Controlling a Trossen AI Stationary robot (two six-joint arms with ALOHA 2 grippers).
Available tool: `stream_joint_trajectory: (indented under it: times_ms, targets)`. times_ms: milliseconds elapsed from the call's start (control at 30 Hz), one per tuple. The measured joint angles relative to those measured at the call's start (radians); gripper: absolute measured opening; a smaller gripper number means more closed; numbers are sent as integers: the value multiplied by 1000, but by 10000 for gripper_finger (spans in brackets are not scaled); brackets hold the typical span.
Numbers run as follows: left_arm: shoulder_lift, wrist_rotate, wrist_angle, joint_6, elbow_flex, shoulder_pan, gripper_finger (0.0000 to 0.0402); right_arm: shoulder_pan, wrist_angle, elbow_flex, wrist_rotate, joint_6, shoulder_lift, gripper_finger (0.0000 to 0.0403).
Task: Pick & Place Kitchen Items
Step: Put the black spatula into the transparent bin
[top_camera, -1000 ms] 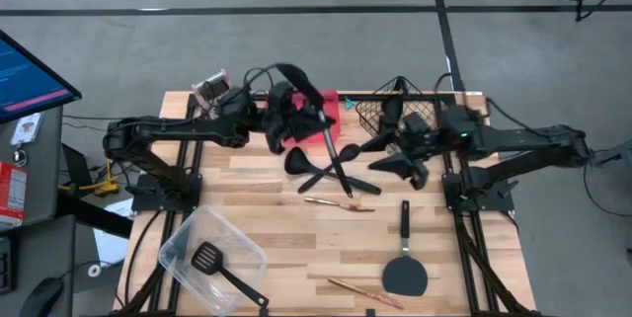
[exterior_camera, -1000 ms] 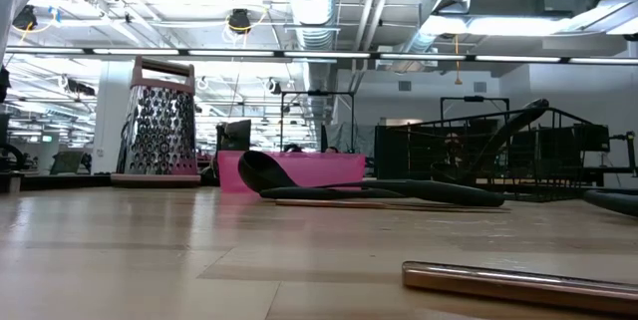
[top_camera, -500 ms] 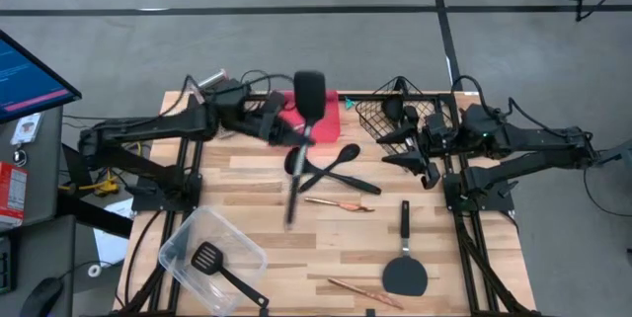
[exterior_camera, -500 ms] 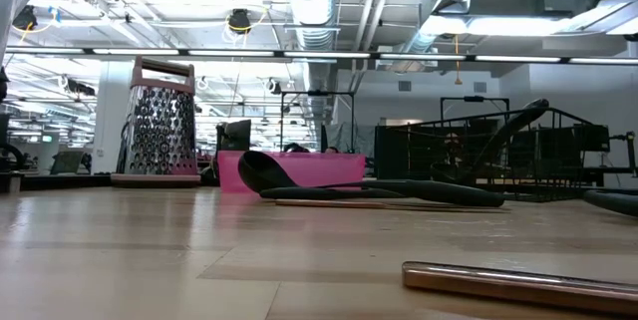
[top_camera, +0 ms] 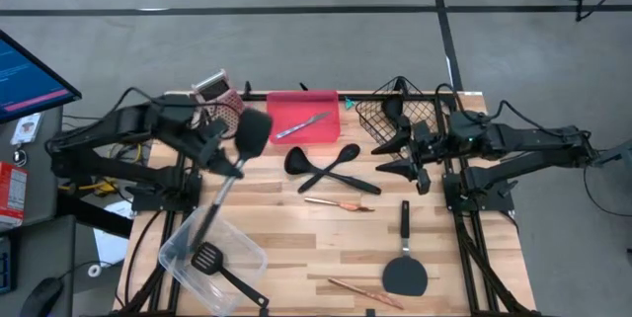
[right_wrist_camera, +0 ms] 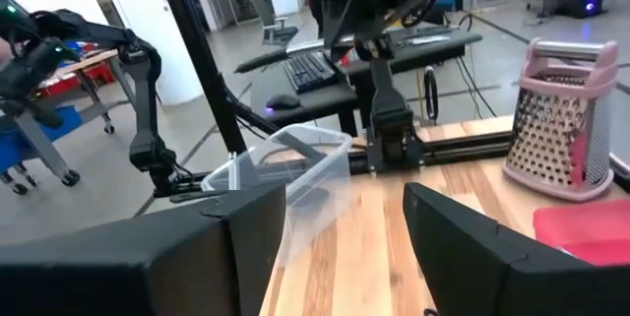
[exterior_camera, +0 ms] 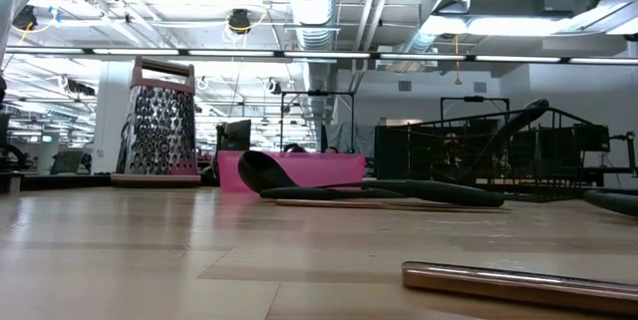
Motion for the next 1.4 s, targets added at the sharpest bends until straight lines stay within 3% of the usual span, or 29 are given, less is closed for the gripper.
stream_joint_trajectory:
  times_ms: [333, 467, 833, 1400]
  targets:
    - [-25, 248, -366, 52, 0, -4, 31, 0, -5, 0, 0, 18, 20, 203]
    - [-9, 313, -489, 126, 0, -56, 31, 0, -1, 0, 0, 23, 26, 200]
    - [53, 311, -766, 324, 0, -230, 31, 0, -9, 0, 0, 24, 64, 198]
    - [154, 335, -765, 318, -97, -443, 31, 0, -6, 0, 0, 24, 103, 199]
